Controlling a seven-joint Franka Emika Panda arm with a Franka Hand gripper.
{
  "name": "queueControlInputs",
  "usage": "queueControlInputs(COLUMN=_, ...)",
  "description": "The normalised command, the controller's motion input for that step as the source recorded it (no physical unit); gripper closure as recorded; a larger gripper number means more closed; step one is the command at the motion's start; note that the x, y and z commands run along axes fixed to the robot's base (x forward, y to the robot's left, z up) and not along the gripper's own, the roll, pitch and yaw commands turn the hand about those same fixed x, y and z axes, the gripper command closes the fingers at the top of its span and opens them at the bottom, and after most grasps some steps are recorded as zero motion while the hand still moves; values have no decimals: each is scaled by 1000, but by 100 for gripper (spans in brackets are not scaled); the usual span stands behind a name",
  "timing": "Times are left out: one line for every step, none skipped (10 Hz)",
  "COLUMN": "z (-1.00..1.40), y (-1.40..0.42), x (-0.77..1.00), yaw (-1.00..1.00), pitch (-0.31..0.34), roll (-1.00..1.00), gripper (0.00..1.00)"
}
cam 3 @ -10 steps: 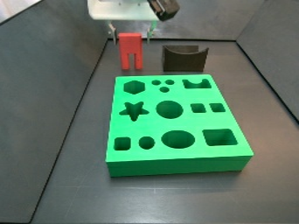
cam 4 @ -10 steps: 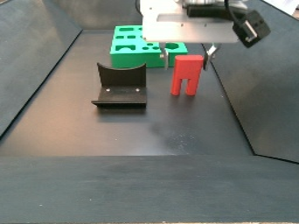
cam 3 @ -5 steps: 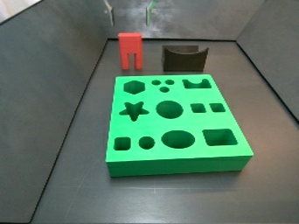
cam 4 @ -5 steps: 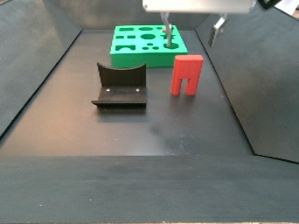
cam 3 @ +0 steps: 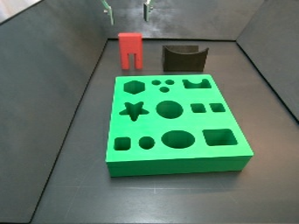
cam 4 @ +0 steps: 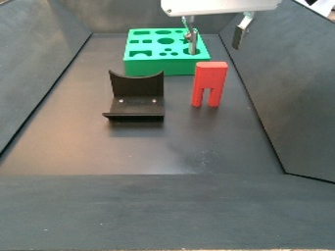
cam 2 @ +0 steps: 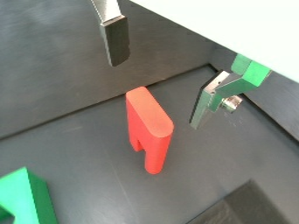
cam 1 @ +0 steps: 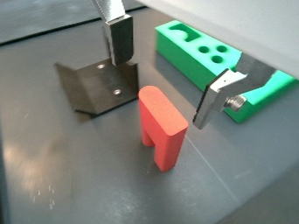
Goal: Pick up the square-circle object. Move up. Rotate the square-circle object. Move to above the board. Insert the square-circle object.
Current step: Rotate the square-circle object.
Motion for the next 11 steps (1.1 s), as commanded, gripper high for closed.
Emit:
queueControlInputs(z=-35, y=11, x=28, yaw=1000, pitch=4, roll=-1, gripper=0)
queueControlInputs(z=-34, y=9, x=28, yaw=1000, pitch=4, roll=-1, gripper=0)
queueControlInputs(z=-33, y=8, x=28, yaw=1000, pitch=4, roll=-1, gripper=0)
queueControlInputs(z=-32, y=7, x=29, yaw=1000, pitch=4, roll=-1, gripper=0)
queueControlInputs(z=-32, y=6, x=29, yaw=1000, pitch=5, roll=-1, gripper=0)
queueControlInputs(z=-32, y=6, x=29, yaw=1000, pitch=5, roll=-1, gripper=0)
queueControlInputs(z=-31, y=6, x=29, yaw=1000, pitch=5, roll=-1, gripper=0)
queueControlInputs(z=-31, y=5, x=29, yaw=1000, pitch=5, roll=-1, gripper=0)
queueControlInputs(z=-31, y=5, x=29, yaw=1000, pitch=5, roll=-1, gripper=0)
queueControlInputs(z=-30, y=5, x=29, yaw=1000, pitch=5, roll=-1, gripper=0)
queueControlInputs(z=-30, y=4, x=30, yaw=1000, pitch=5, roll=-1, gripper=0)
